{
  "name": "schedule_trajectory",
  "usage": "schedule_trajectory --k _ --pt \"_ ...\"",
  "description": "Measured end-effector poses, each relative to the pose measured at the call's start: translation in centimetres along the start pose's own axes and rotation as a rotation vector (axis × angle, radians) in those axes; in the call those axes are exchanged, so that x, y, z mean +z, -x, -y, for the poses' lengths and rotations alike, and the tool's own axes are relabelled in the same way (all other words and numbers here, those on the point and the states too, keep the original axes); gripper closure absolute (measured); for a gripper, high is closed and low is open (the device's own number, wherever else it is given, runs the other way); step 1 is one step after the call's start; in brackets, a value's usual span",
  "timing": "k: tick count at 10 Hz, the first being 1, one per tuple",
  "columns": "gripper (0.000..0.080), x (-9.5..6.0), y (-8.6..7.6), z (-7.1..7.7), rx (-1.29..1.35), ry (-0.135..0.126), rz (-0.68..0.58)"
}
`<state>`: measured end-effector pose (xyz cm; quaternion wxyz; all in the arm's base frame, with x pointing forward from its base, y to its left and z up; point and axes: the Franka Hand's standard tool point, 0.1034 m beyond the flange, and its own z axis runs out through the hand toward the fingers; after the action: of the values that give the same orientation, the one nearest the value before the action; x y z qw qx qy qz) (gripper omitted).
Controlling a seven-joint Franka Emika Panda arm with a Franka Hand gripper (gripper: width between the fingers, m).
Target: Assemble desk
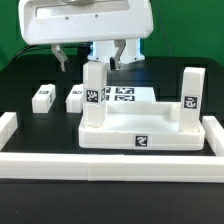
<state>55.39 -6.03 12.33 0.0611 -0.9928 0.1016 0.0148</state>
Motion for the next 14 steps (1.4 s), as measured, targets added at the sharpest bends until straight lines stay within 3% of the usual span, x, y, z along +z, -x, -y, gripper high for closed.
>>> schedule_trajectory --k 1,2,4,8,9,10,11,12,14 --pt "0.0151 0.01 -0.21 0.07 0.026 0.02 0.006" --pt "0.0151 -0.06 -0.4 0.31 0.039 0.067 0.004" --pt "0.0151 -0.23 -0.94 0.48 0.043 0.086 -0.004" --pt "0.0151 0.44 -0.86 0.07 -0.018 0.087 -0.017" --pt "0.0264 0.68 -0.78 -0.08 -0.035 0.088 -0.012" --pt "0.0264 0.68 -0.79 -0.02 -0.036 0.088 -0.012" --pt "0.0432 0.71 -0.78 -0.02 -0.037 0.088 -0.011" --pt "0.0511 0.71 -0.78 0.01 -0.037 0.088 -0.011" --pt "0.0511 0.72 -0.78 0.02 -0.031 0.088 -0.012"
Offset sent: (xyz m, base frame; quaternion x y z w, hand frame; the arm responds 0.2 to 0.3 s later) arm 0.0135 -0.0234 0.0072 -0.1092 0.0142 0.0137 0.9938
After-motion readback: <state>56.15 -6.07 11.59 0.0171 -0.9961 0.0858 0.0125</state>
